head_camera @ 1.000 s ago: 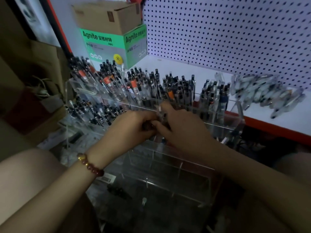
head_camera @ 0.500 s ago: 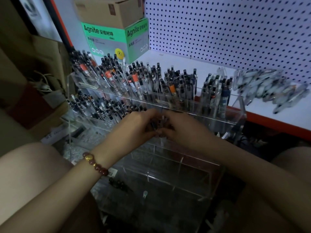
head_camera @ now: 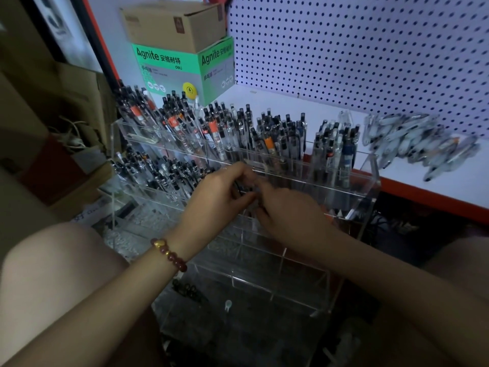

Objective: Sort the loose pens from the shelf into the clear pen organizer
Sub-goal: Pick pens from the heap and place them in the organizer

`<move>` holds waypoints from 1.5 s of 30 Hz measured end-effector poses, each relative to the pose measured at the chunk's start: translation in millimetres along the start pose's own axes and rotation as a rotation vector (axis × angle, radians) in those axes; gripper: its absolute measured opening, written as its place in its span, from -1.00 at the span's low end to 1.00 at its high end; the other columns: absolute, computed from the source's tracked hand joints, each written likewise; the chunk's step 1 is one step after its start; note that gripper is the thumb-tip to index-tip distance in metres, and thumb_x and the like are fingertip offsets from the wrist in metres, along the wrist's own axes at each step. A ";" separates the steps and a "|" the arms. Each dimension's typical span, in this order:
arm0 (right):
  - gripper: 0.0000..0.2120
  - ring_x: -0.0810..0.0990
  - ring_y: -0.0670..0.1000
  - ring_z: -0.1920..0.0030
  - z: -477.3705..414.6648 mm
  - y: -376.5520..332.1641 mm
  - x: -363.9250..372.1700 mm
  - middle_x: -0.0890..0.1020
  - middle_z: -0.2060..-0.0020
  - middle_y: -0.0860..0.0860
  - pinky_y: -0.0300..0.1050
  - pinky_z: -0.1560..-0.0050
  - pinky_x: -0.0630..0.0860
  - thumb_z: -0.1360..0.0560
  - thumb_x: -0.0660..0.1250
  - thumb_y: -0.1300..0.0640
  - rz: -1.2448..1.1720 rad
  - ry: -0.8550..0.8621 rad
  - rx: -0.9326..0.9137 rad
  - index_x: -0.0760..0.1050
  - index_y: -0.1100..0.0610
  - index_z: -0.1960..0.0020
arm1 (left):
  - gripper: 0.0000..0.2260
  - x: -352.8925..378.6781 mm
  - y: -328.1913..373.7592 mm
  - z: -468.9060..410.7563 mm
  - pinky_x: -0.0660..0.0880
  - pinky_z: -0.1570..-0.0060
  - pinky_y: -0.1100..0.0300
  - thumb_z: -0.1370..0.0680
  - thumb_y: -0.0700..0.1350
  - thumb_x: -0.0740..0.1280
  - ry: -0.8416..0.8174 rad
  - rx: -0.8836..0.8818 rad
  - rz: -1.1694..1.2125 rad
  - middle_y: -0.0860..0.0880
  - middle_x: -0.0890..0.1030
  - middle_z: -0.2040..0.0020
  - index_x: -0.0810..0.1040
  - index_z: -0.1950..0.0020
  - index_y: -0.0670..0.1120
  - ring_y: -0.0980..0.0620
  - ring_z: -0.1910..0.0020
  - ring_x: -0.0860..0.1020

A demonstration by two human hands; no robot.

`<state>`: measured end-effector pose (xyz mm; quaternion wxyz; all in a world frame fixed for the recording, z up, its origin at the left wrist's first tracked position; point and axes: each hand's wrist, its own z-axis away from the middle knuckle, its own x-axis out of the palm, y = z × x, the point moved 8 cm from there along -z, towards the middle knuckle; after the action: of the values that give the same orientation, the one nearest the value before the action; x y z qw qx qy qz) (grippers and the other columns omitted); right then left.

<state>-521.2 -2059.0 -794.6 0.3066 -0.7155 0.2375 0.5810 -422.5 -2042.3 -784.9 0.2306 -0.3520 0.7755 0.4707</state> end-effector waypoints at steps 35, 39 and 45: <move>-0.61 0.37 0.14 -0.20 -75.8 258.5 -59.1 0.32 0.37 0.00 0.12 -0.40 0.05 -0.56 0.16 -0.06 0.360 -0.180 0.542 0.24 0.08 0.37 | -0.89 15.5 87.5 -192.7 0.57 0.17 0.01 -0.58 -0.17 0.27 0.014 0.080 0.252 0.03 0.60 0.10 0.54 0.13 -0.03 0.11 0.44 0.55; -0.66 0.38 0.12 -0.15 -82.7 256.5 -54.0 0.27 0.36 0.02 0.08 -0.37 0.10 -0.64 0.02 0.04 0.562 -0.173 0.413 0.33 0.11 0.27 | -0.85 21.5 82.5 -193.8 0.56 0.18 0.06 -0.57 -0.18 0.27 -0.008 0.061 0.238 0.02 0.61 0.11 0.54 0.16 0.00 0.09 0.42 0.55; -0.72 0.40 0.07 0.16 -82.5 232.7 -106.0 0.24 0.40 -0.02 -0.04 -0.17 0.26 -0.62 0.04 -0.01 0.363 0.229 0.396 0.31 0.11 0.19 | -0.92 16.5 84.0 -192.5 0.52 0.20 0.09 -0.56 -0.11 0.30 0.046 0.082 0.147 0.15 0.58 0.11 0.52 0.10 0.06 0.09 0.32 0.57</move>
<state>-649.1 -2282.5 -717.6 0.3026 -0.6485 0.5033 0.4844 -502.3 -2193.5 -661.9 0.1915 -0.2950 0.8230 0.4460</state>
